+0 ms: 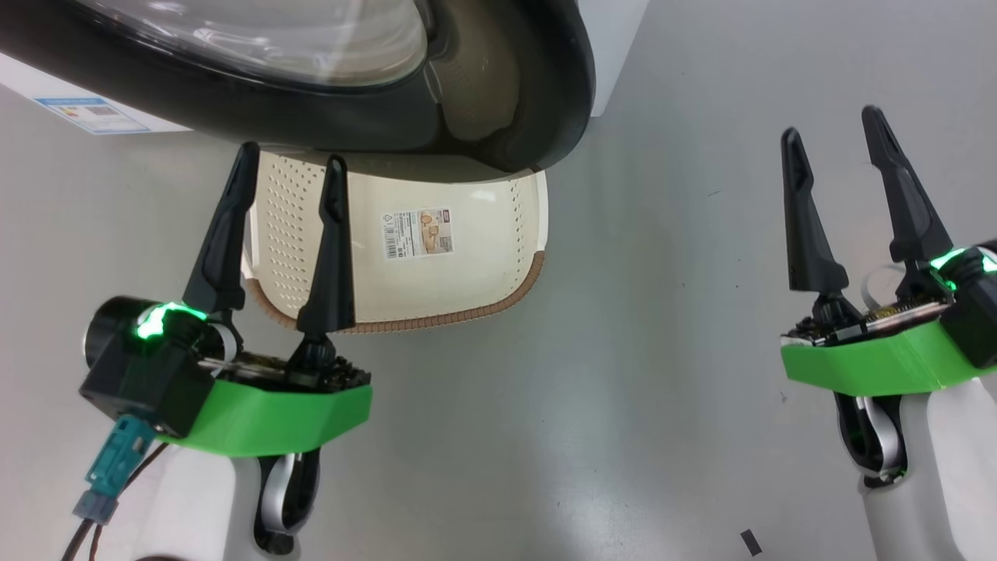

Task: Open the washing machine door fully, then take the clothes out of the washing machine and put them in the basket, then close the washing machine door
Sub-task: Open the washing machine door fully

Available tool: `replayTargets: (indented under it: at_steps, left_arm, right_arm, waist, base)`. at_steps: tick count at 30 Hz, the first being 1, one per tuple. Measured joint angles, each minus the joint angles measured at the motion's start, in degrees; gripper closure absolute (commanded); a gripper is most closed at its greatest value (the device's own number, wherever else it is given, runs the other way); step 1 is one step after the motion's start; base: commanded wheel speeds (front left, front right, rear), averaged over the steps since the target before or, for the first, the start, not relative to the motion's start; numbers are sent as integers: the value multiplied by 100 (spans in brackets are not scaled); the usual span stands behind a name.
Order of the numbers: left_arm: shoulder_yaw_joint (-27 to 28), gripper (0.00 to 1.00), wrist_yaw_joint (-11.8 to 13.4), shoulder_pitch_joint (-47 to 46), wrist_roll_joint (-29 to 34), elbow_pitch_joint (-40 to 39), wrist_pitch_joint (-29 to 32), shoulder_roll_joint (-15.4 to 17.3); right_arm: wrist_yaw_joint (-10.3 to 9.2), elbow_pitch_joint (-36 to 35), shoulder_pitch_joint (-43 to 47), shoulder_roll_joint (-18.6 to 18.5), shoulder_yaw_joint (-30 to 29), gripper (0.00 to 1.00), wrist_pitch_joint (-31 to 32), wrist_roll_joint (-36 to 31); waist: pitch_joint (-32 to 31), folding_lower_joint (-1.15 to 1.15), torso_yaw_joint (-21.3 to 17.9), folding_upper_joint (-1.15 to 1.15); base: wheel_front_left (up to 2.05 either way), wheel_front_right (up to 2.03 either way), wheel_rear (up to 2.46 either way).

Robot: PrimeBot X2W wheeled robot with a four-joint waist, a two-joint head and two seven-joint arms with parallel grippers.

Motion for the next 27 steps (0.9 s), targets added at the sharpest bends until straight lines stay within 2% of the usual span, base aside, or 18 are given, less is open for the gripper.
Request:
replayTargets:
  at_steps: [13, 14, 15, 17, 22, 27]
  left_arm:
    - [19, 0, 0, 69, 8, 27, 0, 0]
    - [16, 0, 0, 69, 8, 31, 0, 0]
    - [13, 0, -1, 69, 8, 37, 0, 0]
    - [9, 0, 0, 69, 8, 47, 0, 0]
    - [-13, 0, 0, 68, 8, 65, 0, 0]
    - [-34, 0, -1, 66, 8, 87, 0, 1]
  right_arm:
    - [0, -111, 210, 21, -3, 0, 0, 60]
    - [0, -111, 210, 21, -1, 18, 0, 62]
    - [0, -111, 208, 21, 4, 52, 0, 68]
    - [0, -110, 204, 21, 33, 100, 0, 121]
    - [0, -82, 170, 22, 142, 100, 1, 479]
    - [0, 189, -144, 15, 370, 100, 0, 1760]
  waist:
    - [2, 0, -49, 0]
    - [3, 0, -47, 0]
    - [5, 0, -45, 0]
    - [9, 0, -39, 0]
    - [17, 0, -23, 0]
    - [28, 0, 2, 0]
  base:
    - [0, 0, 0]
    - [0, 0, 0]
    - [0, 0, 0]
    - [0, 0, 0]
    - [0, 0, 0]
    - [0, 0, 0]
